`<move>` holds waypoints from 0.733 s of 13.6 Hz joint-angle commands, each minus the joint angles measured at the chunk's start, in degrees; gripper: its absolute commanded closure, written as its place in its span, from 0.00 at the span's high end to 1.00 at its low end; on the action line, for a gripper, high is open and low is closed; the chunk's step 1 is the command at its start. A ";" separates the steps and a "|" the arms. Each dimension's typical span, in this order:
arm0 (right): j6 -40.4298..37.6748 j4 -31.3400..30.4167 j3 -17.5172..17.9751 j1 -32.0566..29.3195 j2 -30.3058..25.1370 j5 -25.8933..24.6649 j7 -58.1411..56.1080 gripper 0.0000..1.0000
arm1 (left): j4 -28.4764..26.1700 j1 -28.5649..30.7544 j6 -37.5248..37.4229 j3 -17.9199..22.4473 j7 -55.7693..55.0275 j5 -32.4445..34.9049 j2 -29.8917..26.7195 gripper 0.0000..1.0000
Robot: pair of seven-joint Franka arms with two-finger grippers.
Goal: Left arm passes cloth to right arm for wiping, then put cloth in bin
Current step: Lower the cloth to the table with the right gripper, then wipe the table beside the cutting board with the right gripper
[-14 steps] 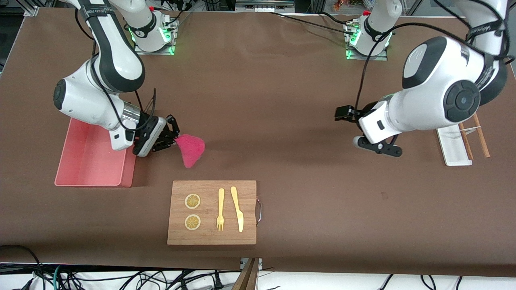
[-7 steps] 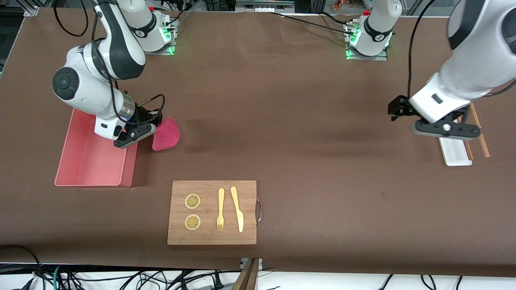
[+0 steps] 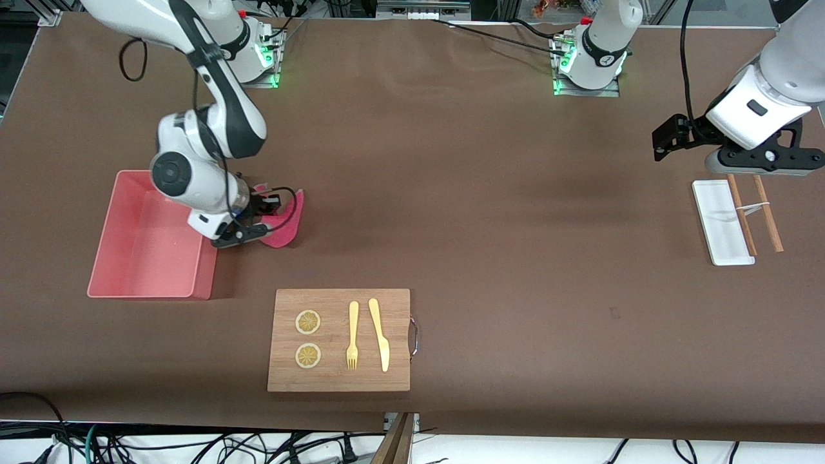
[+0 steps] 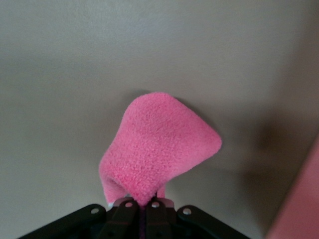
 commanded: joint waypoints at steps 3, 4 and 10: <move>2.59 7.61 0.07 9.78 7.86 -0.56 15.47 0.00 | -1.79 -0.32 1.46 1.00 1.76 -1.87 -0.95 1.00; 2.24 10.33 0.07 11.72 9.17 -0.47 19.24 0.00 | -1.79 -0.23 1.46 1.00 1.76 -1.96 -0.86 1.00; 2.15 23.61 6.47 18.67 15.16 -0.38 40.52 0.00 | -1.71 -0.32 1.28 1.00 1.85 -1.96 -0.86 1.00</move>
